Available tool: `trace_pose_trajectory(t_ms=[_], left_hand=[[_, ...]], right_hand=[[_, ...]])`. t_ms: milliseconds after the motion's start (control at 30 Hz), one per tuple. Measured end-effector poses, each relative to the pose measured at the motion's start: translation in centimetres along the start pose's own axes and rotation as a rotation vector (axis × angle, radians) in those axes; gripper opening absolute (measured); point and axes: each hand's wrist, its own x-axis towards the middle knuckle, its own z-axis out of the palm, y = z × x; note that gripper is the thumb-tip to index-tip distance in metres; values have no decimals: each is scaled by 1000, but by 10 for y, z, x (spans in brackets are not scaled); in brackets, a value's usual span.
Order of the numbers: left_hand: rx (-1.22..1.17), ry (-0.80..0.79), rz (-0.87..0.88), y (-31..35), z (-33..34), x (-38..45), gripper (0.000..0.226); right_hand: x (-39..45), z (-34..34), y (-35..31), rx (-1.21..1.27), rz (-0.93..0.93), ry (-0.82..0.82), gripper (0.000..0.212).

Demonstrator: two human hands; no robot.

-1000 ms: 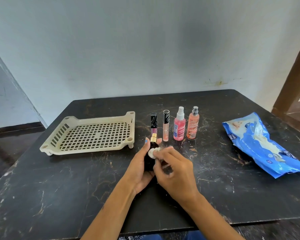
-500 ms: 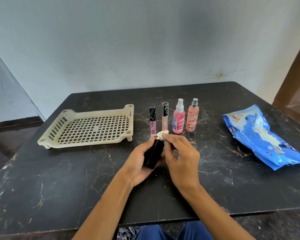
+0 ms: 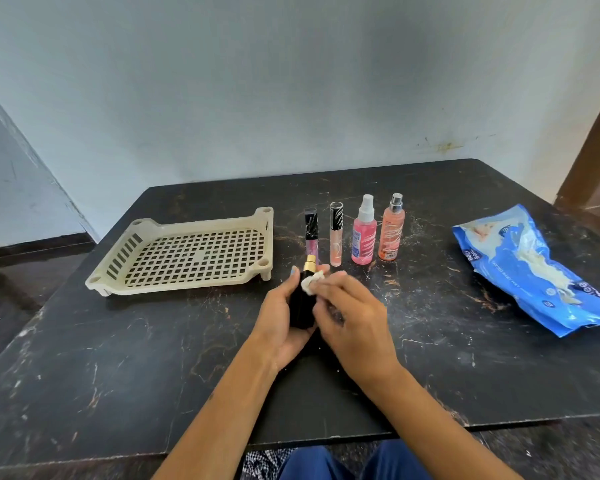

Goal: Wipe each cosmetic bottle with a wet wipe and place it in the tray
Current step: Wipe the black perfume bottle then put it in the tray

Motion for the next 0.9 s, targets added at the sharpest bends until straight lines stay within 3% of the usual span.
trace_pose_trajectory(t_ms=[233,467,700,900], left_hand=[[-125,-12,38,-1,-1,6,47],[107,-56,54,-1,3,-3,45],[79,-37,-49,5,4,-5,58],[58,-76,95,-2,5,-4,40]], right_hand=[[-6,-5,-12,15,-213,-152,12],[0,-1,1,38,113,26,23],[-5,-5,-11,74,-125,-106,17],[3,-3,-1,52,105,73,19]])
